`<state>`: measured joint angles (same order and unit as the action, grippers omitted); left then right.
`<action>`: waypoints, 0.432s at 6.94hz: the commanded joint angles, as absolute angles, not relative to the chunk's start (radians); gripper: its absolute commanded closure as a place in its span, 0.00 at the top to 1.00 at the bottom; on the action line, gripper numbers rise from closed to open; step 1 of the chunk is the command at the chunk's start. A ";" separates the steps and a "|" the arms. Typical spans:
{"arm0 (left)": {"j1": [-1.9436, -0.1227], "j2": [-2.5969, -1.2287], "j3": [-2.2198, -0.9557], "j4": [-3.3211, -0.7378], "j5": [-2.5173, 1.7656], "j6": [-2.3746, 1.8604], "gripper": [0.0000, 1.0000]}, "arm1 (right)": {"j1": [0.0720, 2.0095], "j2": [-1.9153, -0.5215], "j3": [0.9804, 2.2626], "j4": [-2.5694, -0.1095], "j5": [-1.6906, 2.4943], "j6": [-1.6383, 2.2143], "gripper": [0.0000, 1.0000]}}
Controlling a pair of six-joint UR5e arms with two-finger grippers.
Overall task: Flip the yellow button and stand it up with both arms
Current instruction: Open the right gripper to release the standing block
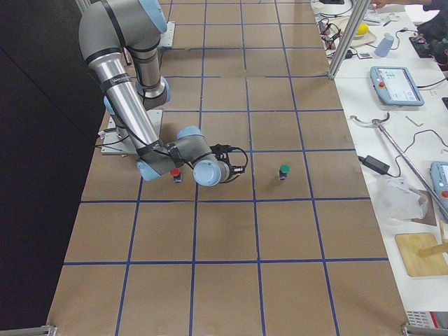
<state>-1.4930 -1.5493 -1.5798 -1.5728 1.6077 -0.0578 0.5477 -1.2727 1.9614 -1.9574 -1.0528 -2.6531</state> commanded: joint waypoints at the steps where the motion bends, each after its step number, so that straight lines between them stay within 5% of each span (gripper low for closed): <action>1: -1.493 -1.551 -1.580 -1.574 1.606 -0.058 1.00 | 0.551 -1.330 1.959 -1.959 -1.065 -2.486 1.00; 3: -1.494 -1.551 -1.578 -1.572 1.605 -0.058 1.00 | 0.602 -1.414 1.953 -1.960 -1.156 -2.204 1.00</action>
<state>-1.4928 -1.5507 -1.5790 -1.5728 1.6052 -0.0583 0.5687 -1.3629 1.9567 -1.9591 -1.0967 -2.3687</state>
